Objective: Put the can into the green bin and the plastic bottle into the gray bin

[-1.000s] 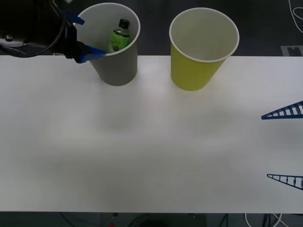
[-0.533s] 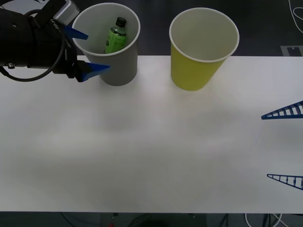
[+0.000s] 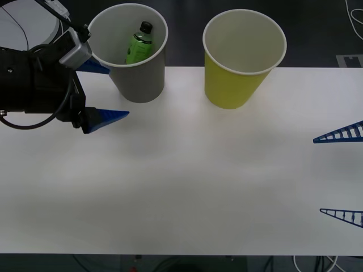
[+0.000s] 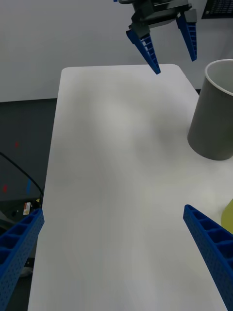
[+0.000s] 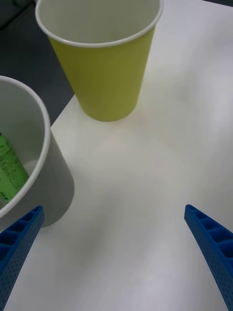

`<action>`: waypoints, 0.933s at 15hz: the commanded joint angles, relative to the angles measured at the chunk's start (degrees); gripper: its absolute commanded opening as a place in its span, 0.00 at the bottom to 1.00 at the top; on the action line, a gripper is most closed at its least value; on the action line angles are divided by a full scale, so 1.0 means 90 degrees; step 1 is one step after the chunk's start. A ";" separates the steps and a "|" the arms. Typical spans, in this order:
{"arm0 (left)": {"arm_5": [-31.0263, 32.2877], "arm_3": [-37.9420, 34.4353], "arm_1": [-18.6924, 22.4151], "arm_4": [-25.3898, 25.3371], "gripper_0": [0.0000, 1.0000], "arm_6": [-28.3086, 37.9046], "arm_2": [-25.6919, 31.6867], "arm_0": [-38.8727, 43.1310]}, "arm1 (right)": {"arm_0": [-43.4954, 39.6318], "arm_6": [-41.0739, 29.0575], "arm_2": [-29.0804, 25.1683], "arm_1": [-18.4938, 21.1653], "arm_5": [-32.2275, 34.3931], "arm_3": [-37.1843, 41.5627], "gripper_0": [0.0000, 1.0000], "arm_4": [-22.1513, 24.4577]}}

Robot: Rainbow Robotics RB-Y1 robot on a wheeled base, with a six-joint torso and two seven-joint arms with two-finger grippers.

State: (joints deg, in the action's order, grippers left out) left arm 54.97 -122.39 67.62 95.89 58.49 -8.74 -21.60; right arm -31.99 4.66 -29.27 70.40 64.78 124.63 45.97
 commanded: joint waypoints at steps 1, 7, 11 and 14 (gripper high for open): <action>0.0006 -0.0112 0.0026 -0.0752 1.00 -0.0757 0.0463 0.0662 | 0.0000 0.0000 0.0000 0.0000 0.0000 0.0000 1.00 0.0000; 0.0279 -0.0112 0.0329 -0.1709 1.00 -0.2525 0.0961 0.1483 | 0.0000 0.0000 0.0000 0.0000 0.0000 0.0000 1.00 0.0000; 0.0972 -0.0043 0.0319 -0.1934 1.00 -0.2983 0.1577 0.1717 | 0.0000 0.0000 0.0000 0.0000 0.0000 0.0000 1.00 0.0000; 0.0982 0.0103 0.0319 -0.2305 1.00 -0.3589 0.1850 0.2117 | 0.0000 0.0000 0.0000 0.0000 0.0000 0.0000 1.00 0.0000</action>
State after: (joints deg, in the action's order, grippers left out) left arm 63.72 -121.77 70.49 75.78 27.26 7.43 -3.28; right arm -31.99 4.66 -29.27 70.40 64.78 124.63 45.97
